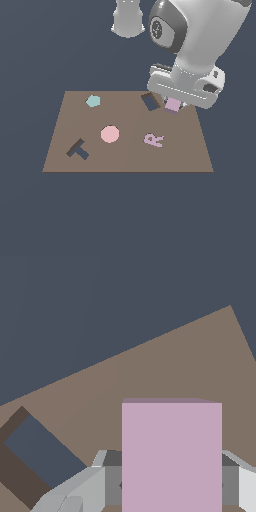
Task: Insert a designated object into the corresponding slot on a board.
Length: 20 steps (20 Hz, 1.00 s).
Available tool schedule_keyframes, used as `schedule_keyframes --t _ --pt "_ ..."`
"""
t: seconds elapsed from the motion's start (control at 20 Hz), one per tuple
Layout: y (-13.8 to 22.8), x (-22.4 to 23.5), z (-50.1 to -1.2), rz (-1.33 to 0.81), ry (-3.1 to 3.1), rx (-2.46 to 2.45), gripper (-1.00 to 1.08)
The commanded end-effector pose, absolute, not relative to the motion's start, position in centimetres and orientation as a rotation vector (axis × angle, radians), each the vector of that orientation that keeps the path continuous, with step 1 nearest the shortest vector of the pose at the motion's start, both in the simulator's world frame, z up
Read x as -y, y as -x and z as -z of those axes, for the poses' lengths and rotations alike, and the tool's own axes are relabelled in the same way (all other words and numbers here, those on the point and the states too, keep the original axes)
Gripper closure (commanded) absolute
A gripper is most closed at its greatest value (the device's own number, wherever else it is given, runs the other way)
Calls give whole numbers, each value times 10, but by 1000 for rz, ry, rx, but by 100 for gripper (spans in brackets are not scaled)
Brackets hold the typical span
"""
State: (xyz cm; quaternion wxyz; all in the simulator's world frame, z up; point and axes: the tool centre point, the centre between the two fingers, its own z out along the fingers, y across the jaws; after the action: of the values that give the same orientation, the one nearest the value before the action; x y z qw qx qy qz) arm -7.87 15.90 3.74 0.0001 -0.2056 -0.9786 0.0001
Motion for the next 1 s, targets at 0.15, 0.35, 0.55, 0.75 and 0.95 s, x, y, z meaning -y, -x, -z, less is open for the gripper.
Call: schedule_keyframes --t 0.15,0.35,0.55,0.75,0.95 --pt "91 -142 -38 0 317 3126 108" --pt "97 -129 -39 0 90 3141 108" --pt "101 -117 -39 0 -113 3140 108" --pt "102 -106 -40 0 -279 3130 108" --pt "103 -98 -40 0 -412 3115 108"
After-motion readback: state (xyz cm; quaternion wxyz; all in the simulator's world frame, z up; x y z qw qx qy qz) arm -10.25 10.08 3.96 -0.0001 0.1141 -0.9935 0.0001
